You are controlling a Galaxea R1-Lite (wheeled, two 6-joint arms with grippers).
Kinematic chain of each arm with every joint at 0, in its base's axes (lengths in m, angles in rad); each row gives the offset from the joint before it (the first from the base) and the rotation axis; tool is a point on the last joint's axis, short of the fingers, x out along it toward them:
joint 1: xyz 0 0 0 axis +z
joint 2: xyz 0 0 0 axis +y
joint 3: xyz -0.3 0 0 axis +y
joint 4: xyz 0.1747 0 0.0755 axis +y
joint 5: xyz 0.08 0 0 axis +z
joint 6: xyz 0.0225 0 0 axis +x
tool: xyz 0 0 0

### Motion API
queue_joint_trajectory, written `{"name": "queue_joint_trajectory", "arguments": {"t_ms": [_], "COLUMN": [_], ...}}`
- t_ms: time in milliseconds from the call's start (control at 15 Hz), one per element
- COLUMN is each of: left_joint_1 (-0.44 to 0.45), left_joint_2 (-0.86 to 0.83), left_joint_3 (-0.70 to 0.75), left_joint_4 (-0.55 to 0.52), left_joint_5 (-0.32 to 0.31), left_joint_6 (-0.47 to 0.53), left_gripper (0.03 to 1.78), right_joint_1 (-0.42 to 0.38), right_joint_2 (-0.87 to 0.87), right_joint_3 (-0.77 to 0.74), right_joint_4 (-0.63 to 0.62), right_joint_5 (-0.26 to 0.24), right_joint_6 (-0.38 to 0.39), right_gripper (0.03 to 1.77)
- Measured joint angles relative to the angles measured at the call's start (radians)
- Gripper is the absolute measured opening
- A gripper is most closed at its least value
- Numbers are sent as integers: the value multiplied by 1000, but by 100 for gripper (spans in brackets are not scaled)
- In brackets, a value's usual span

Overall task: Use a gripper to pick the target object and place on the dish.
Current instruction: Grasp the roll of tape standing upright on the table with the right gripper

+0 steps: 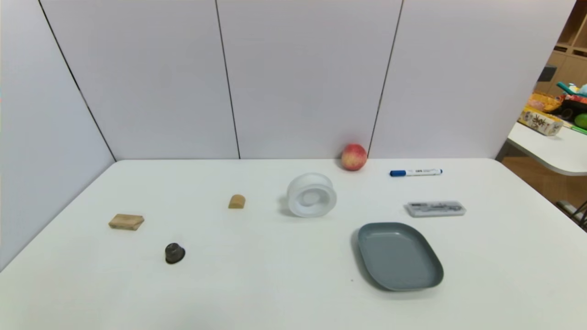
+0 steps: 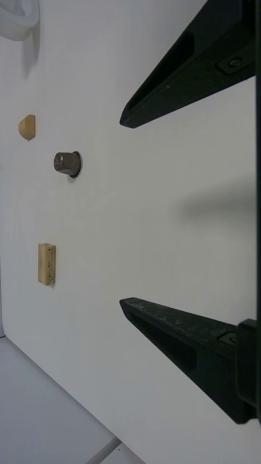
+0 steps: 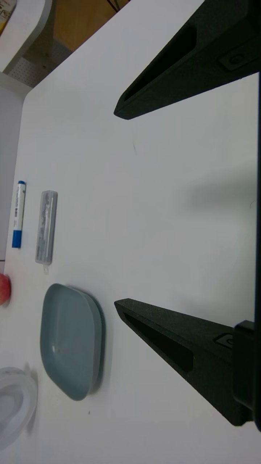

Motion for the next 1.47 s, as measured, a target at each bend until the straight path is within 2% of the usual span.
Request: {"name": "queue_joint_trajectory", "arguments": {"t_ms": [200,467,733,1000,1133,1267,1467], "left_joint_1": [0,0,0,0,0,0,0], "left_joint_2": [0,0,0,0,0,0,0], "left_joint_3": [0,0,0,0,0,0,0], "left_joint_4": [0,0,0,0,0,0,0], "left_joint_5": [0,0,0,0,0,0,0], "left_joint_6": [0,0,0,0,0,0,0], "left_gripper": [169,169,169,169,169,169,169], "right_joint_1": [11,40,58,71,83,93,99], "right_joint_2": [100,338,664,1044,1228,1396,1593], "right_joint_3": [-88,-238,-408,-622,-763,-896,-1037], "right_joint_4": [5,6,1,-7,-11,-14,-19], "right_joint_5": [3,13,109,236,323,444,684], "right_joint_6": [8,3,-18,-105,-168,-232,-380], "right_gripper": [171,171,171,171,171,171,171]}}
